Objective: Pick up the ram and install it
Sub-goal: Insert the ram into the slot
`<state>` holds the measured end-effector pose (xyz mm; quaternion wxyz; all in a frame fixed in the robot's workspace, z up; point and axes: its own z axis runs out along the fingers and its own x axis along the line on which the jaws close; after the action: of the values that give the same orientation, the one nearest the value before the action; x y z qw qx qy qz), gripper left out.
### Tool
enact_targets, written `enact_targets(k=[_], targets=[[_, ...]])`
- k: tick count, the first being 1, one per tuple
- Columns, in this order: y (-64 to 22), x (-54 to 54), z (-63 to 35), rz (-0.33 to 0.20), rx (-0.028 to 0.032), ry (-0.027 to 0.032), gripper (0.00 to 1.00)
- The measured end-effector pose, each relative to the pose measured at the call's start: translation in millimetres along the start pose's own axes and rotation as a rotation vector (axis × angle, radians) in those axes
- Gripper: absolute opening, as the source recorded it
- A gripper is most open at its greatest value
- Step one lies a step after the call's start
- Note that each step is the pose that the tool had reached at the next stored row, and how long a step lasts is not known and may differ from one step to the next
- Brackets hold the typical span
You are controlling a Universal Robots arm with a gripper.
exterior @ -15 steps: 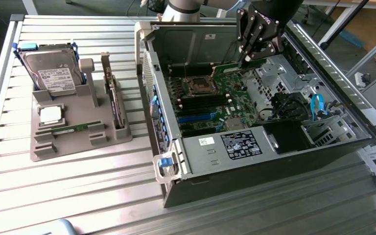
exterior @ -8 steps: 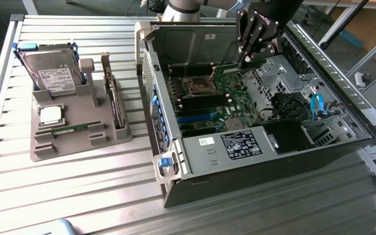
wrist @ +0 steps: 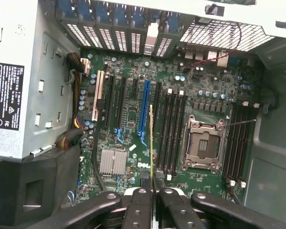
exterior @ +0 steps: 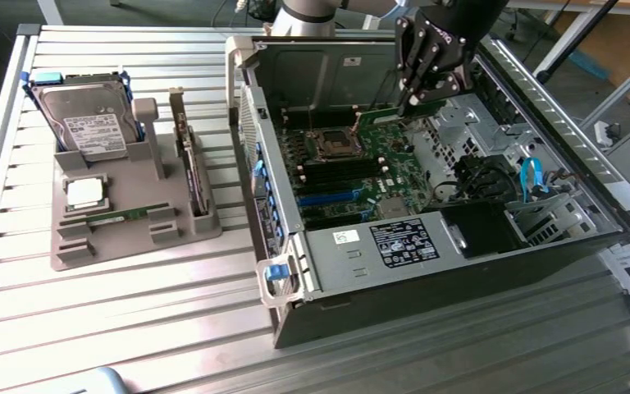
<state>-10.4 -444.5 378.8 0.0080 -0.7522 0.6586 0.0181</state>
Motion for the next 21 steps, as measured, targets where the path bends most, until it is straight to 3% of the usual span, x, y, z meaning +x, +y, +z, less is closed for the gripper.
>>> enact_targets(k=[21], targets=[[0.0, 0.2, 4.6, 0.0, 0.0, 0.0, 0.13]])
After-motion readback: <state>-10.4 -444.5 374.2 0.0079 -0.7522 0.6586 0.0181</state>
